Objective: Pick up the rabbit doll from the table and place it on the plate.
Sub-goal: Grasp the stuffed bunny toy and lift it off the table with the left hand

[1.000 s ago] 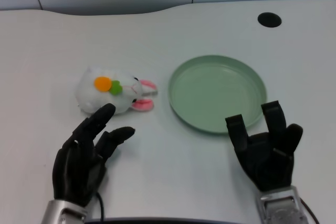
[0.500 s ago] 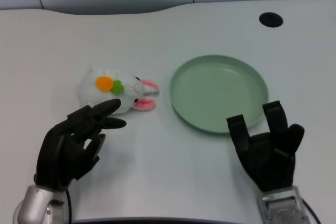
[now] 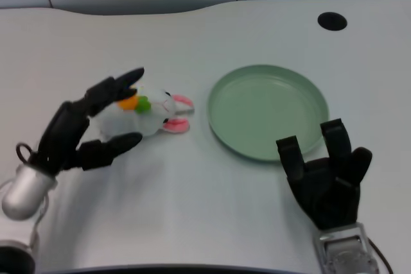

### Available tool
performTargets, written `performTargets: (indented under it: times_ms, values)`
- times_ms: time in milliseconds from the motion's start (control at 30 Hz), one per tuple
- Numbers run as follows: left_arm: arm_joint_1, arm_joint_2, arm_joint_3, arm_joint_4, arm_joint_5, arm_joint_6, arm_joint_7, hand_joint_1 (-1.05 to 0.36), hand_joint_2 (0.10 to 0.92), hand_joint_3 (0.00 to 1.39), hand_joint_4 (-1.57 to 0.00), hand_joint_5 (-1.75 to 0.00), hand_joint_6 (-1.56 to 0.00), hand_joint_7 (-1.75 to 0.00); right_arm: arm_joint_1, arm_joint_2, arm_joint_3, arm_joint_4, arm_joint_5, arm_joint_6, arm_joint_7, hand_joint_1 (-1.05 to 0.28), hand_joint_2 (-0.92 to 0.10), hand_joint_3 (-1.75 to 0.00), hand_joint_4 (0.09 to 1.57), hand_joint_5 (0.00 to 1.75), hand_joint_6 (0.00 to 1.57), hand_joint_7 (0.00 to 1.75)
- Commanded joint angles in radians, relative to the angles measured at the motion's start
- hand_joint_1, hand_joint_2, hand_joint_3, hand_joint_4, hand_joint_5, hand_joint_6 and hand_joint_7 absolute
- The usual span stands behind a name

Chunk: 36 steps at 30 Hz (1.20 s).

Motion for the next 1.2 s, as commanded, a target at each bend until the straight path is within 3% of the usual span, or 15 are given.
performTargets:
  times_ms: [33,400,500,600,733,933,1033,1133,1200]
  values:
    - [-0.156,0.164,-0.236,-0.053,0.474,-0.061,0.438,-0.92,0.921,0.22,-0.16,-0.21,-0.18,-0.01,0.074,0.014,-0.01,0.075,-0.001,0.01,-0.002,-0.49,-0.92,-0.09,0.89,1.75,0.68,1.75]
    - [-0.258,0.23,-0.502,0.093,0.643,-0.026,0.886,-0.92,0.921,0.22,-0.18,-0.17,-0.18,0.0,0.07,0.011,-0.012,0.086,-0.001,0.006,0.002,-0.49,-0.92,-0.09,0.89,1.75,0.67,1.75]
    - [-0.377,0.137,-0.612,0.29,0.707,0.256,0.884,-1.0,0.92,0.16,-0.05,-0.09,-0.12,0.0,0.067,0.018,-0.012,0.088,-0.004,-0.012,-0.007,-0.5,-0.92,-0.08,0.89,1.75,0.68,1.75]
    - [-0.402,0.096,-0.674,0.363,0.706,0.35,0.886,-1.03,0.921,0.17,-0.01,-0.07,-0.08,0.0,0.07,0.02,-0.012,0.088,-0.004,-0.016,0.003,-0.5,-0.92,-0.08,0.89,1.75,0.68,1.75]
    - [-0.411,0.08,-0.728,0.394,0.682,0.388,0.893,-1.05,0.921,0.24,0.0,-0.05,-0.04,0.0,0.071,0.02,-0.011,0.087,-0.003,-0.015,0.007,-0.5,-0.92,-0.09,0.9,1.75,0.68,1.75]
    - [-0.402,0.031,-0.817,0.432,0.686,0.504,0.728,-1.05,0.921,0.14,0.0,0.0,0.0,0.0,0.083,0.029,-0.007,0.075,-0.007,-0.029,0.001,-0.49,-0.91,-0.07,0.92,1.75,0.71,1.75]
    - [-0.391,0.02,-0.841,0.439,0.677,0.523,0.703,-1.05,0.888,0.09,0.0,0.0,-0.02,-0.01,0.09,0.032,-0.006,0.068,-0.005,-0.027,-0.001,-0.5,-0.92,-0.07,0.93,1.75,0.7,1.75]
    - [-0.384,0.011,-0.871,0.448,0.683,0.552,0.689,-1.05,0.89,0.07,0.0,0.0,0.0,0.0,0.094,0.033,-0.003,0.067,-0.006,-0.032,0.009,-0.51,-0.92,-0.11,0.9,1.75,0.66,1.75]
    - [-0.379,0.004,-0.887,0.452,0.682,0.57,0.679,-1.02,0.869,0.05,-0.02,-0.01,-0.01,0.0,0.097,0.035,-0.001,0.061,-0.006,-0.034,0.004,-0.51,-0.92,-0.12,0.89,1.75,0.66,1.75]
